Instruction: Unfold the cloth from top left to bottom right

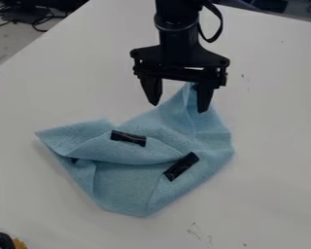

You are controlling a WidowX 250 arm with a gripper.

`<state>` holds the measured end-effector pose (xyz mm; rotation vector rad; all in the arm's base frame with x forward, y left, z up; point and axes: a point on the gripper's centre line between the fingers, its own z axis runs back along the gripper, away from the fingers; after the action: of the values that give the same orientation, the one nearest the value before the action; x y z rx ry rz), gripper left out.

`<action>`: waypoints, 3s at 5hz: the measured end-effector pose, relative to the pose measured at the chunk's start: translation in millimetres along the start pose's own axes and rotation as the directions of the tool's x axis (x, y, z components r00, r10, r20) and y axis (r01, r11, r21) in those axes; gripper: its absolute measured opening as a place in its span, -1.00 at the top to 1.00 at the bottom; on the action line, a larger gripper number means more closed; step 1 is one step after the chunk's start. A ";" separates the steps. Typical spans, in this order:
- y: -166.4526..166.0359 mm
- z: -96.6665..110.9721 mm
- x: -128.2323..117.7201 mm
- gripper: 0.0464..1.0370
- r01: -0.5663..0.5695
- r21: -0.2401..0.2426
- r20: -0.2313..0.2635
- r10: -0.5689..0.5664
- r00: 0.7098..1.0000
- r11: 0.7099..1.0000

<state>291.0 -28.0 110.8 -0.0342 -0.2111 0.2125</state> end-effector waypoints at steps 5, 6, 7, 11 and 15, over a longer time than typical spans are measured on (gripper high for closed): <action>76.4 -46.8 -11.7 -0.94 -0.097 0.056 -0.067 0.101 0.993 0.994; 81.7 -58.4 -12.5 -0.94 -0.079 0.054 -0.104 0.084 0.991 0.995; 86.5 -64.4 -12.4 -0.94 -0.076 0.058 -0.122 0.083 0.989 0.995; 88.2 -72.7 -21.3 -0.26 -0.114 0.037 -0.148 0.119 0.982 0.993; 90.0 -61.8 -26.5 0.99 -0.106 0.067 -0.177 0.116 0.977 0.992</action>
<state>260.3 53.6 40.0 -0.0084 -0.0220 0.3254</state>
